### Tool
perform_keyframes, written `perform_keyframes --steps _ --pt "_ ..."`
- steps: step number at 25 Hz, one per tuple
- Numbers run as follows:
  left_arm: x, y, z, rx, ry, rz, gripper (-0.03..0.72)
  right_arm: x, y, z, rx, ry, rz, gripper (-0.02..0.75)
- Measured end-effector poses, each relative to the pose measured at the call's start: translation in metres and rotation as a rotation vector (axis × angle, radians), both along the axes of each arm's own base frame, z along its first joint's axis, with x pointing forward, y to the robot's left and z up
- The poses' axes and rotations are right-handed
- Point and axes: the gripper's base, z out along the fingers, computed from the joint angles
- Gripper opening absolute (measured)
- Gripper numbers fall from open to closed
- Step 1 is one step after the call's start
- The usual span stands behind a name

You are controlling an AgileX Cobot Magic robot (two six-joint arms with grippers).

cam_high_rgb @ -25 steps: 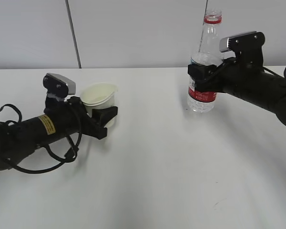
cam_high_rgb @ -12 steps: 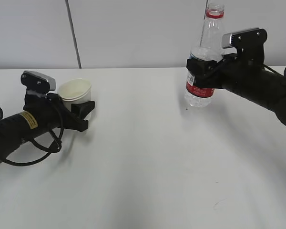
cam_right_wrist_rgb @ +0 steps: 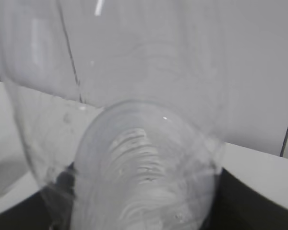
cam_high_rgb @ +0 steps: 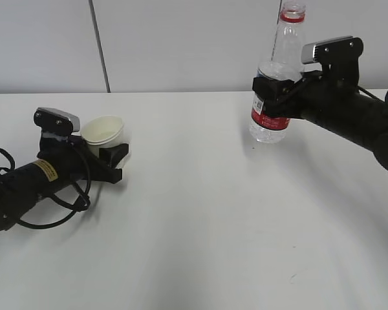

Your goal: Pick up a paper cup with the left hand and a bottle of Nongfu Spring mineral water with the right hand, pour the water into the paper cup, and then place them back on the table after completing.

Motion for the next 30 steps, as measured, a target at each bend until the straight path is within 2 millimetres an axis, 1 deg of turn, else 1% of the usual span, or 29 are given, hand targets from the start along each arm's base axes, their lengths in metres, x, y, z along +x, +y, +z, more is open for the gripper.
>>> perform_keyframes --steps 11,13,17,19,24,30 --pt "0.001 0.0 -0.004 -0.019 -0.014 0.009 0.396 0.0 0.0 0.0 0.0 0.002 0.0 0.385" --pt "0.001 0.0 -0.004 -0.019 -0.014 0.009 0.419 0.0 0.0 0.0 0.0 0.002 0.0 0.384" --pt "0.002 0.001 -0.004 -0.022 -0.012 0.023 0.52 0.0 0.0 0.0 0.0 0.002 0.0 0.384" --pt "0.002 0.002 -0.003 -0.027 -0.017 0.03 0.55 0.0 0.0 0.0 0.0 0.002 0.0 0.384" --pt "0.0 0.002 -0.004 -0.026 -0.012 0.03 0.565 0.0 0.0 0.0 0.0 0.002 0.0 0.384" --pt "-0.015 0.006 0.007 -0.027 0.002 0.044 0.565 0.0 0.0 0.0 0.0 0.002 0.0 0.384"
